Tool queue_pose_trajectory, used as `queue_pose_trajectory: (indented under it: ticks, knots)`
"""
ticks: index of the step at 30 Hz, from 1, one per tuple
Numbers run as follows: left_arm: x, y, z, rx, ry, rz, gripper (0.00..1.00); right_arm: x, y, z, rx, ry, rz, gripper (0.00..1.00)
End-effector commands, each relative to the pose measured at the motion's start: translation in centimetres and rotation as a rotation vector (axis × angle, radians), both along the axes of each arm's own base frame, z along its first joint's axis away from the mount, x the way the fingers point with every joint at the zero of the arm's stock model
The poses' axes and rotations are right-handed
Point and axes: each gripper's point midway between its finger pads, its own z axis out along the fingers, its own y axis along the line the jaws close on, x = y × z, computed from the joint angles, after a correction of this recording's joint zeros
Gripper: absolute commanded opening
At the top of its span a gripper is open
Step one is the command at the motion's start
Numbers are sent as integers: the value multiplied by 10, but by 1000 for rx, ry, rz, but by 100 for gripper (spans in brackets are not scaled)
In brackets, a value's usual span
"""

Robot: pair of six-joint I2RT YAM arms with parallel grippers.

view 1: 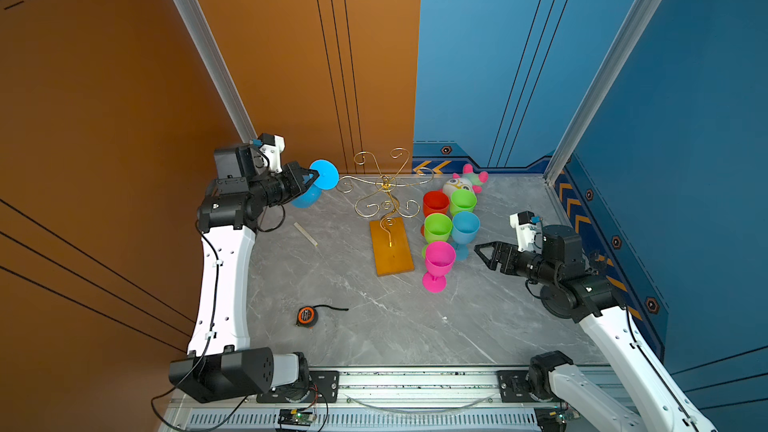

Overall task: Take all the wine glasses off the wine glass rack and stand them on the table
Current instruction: 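Pull the cyan glass off the rack hook toward the robot with the left gripper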

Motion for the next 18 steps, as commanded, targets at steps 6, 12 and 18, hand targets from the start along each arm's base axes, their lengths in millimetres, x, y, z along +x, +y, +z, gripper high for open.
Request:
queue_pose_trajectory:
  ticks: [6,12,18]
  knots:
    - [-53,-3,-19,93,-4,-19,0,1,10,11,0,-2,51,83]
    - [-93,-46,-32,19,-12,-221,0,5,13,9,-37,17,62,83]
    - [-130,-81,-56,-3,17,-397,0,11,14,7,-77,53,66,82]
